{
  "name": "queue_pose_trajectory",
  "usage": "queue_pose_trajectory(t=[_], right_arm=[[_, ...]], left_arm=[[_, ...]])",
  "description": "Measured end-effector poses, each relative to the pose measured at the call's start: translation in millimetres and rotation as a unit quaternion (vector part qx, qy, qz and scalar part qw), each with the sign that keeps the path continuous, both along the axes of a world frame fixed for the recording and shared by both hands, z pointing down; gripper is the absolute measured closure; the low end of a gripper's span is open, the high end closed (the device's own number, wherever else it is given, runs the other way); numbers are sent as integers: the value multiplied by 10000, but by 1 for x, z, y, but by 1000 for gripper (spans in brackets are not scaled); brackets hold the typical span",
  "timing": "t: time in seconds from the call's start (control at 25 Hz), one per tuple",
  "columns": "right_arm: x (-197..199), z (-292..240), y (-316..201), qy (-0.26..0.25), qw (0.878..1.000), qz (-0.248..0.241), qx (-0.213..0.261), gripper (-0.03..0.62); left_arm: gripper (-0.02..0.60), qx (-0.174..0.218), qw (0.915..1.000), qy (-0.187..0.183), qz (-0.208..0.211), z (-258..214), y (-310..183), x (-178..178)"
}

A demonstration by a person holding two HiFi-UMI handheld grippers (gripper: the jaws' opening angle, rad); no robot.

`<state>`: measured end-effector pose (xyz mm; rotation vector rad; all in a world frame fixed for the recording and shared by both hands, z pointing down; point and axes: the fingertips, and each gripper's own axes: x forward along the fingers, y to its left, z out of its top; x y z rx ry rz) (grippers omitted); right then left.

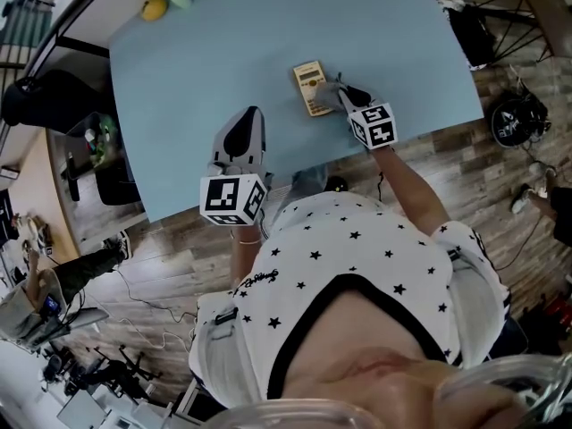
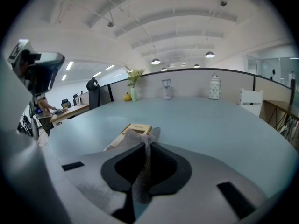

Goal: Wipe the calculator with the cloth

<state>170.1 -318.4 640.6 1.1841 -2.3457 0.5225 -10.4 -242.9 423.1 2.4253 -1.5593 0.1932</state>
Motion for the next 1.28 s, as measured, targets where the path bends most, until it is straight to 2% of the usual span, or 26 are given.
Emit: queue_pose_trajectory(t=[0.28, 0.52, 0.72, 1.0, 1.28], right_arm=[[15, -84, -3, -816, 9934, 319, 734, 563], [30, -136, 21, -1143, 9874, 223, 1070, 563], [28, -164, 45, -1306, 9817, -35, 1385, 563], [22, -185, 70, -1524, 9760, -146, 1551, 563], [19, -193, 78, -1440, 9739, -228, 1742, 566]], left_arm=[[551, 84, 9999, -125, -19, -2, 0, 2], [551, 137, 9997, -183, 60, -4, 11, 23], [551, 117, 9997, -191, 9, -3, 27, 28], [551, 46, 9997, -217, -54, 2, 50, 27], [551, 65, 9997, -219, -113, 1, 59, 25]])
